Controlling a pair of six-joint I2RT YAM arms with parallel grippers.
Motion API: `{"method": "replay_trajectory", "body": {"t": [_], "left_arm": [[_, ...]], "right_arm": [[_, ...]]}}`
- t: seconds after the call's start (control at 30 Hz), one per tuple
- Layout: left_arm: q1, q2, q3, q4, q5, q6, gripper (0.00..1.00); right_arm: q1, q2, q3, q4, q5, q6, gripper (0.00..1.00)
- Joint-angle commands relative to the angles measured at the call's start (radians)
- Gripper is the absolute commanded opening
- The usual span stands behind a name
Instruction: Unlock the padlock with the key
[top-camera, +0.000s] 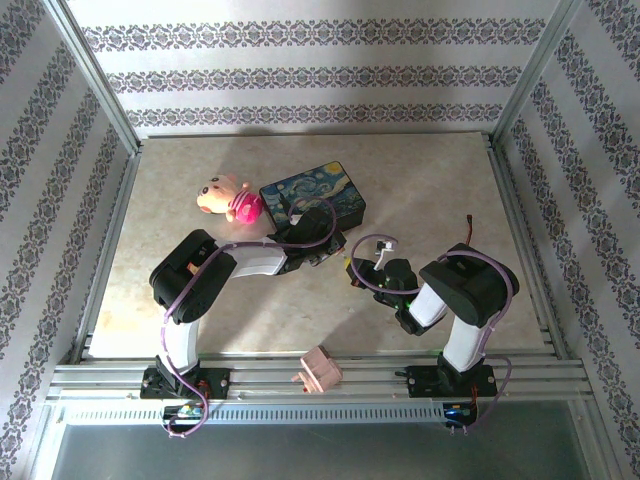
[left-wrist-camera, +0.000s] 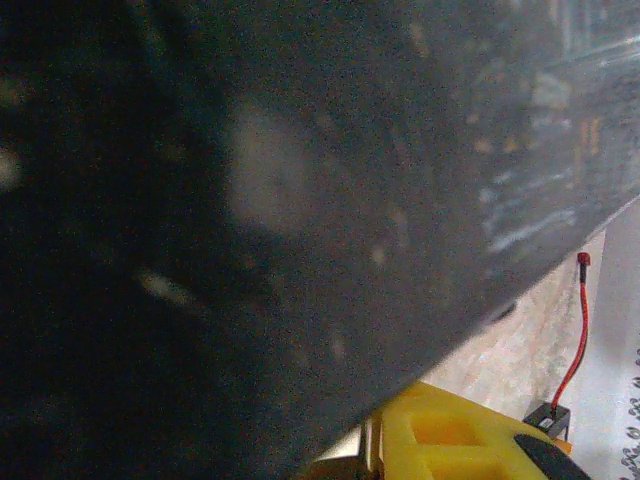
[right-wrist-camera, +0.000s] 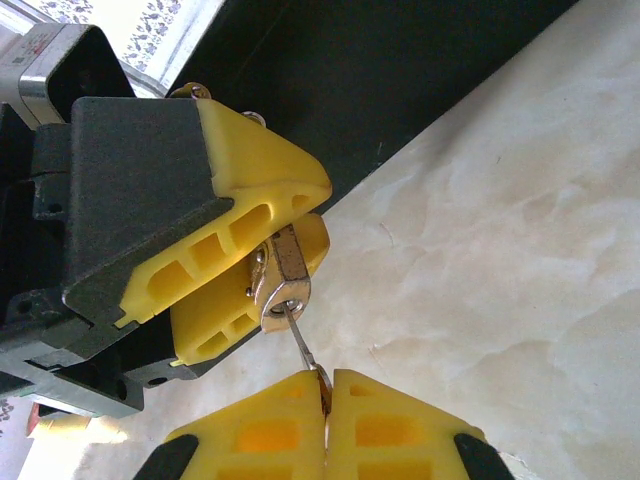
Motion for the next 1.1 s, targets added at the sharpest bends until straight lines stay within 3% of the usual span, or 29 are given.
{"method": "replay_trajectory", "body": {"t": [0.0, 0.47, 1.07], "left_arm": [[0.013, 0.037, -0.002, 0.029, 0.069, -0.070, 0.25], [0.005, 0.051, 0.023, 0.023, 0.079, -0.067, 0.25], [-0.006, 0.045, 0.014, 0.018, 0.082, -0.062, 0.25]], "right_arm": [[0.015, 0.005, 0.017, 0.048, 0.001, 0.014, 0.00], [0.025, 0.012, 0.026, 0.047, 0.010, 0.027, 0.00], [0.054, -0.040, 0.007, 0.037, 0.153, 0.116, 0.00]]}}
